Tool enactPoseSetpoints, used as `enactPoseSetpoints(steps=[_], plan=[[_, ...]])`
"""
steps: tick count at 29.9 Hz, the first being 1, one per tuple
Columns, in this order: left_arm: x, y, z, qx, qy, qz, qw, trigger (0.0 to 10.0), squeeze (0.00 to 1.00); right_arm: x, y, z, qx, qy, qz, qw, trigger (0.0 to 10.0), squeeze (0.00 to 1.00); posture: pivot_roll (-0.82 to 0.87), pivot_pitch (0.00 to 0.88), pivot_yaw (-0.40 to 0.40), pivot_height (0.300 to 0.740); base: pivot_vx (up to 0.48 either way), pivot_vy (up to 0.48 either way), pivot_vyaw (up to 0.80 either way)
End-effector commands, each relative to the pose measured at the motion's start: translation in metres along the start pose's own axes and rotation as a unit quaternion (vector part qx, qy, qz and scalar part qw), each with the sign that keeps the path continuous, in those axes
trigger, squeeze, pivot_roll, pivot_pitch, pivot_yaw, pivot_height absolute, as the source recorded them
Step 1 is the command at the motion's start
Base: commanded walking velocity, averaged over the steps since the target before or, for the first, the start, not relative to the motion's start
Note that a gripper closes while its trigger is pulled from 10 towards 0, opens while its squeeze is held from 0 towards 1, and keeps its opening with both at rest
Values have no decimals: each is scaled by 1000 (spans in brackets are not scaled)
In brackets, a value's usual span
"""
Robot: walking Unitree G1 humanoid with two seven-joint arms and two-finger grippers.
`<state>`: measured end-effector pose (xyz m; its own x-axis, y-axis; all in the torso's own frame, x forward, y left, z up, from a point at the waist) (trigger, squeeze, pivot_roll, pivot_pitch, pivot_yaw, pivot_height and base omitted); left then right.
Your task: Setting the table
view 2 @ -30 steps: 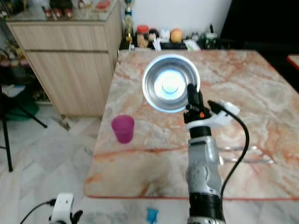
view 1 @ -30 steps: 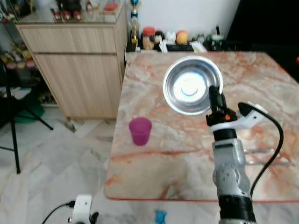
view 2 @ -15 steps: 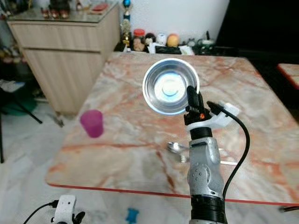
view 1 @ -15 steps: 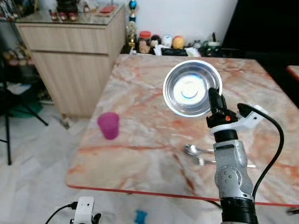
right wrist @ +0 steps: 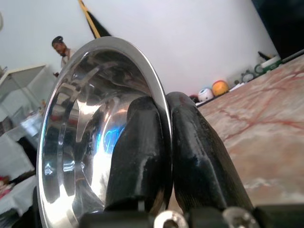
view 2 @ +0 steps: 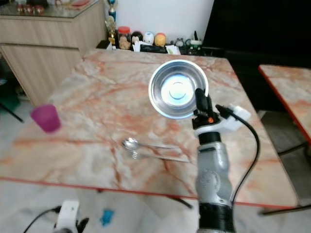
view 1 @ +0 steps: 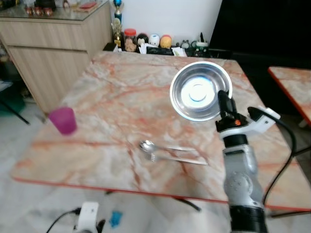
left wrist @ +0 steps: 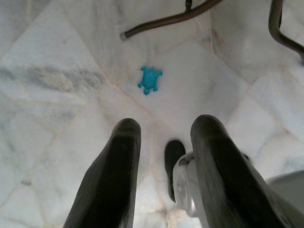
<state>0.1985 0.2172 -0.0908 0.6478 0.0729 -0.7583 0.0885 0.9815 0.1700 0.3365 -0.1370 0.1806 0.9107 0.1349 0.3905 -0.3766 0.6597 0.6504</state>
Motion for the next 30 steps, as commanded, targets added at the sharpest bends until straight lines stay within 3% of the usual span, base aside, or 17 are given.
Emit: enactPoseSetpoints(steps=[1,30], plan=[[1,-6,0,2,4,-7,1000,10000,0,-1,-4,12,-12,-15,-5,1000,10000,0,51,0,-20,740,0,-442,0],[2,-9,3,12,1,-15,1000,10000,0,-8,-13,14,-21,-16,-31,999,10000,0,40,0,-16,740,0,-443,0]])
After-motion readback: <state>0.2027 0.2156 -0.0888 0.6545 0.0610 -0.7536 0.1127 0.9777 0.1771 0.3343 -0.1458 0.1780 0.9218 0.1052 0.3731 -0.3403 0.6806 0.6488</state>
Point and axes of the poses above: a point about 5 cm out from each wrist's last joint towards the gripper, its own x axis pointing out of the wrist towards the gripper, its own z axis along the axis of the wrist's last joint, y = z × x, the point moved 2 cm from there along x, pointing out of the wrist towards the gripper, and after that the axes turned 7 degrees about x, right-handed, at the moved point
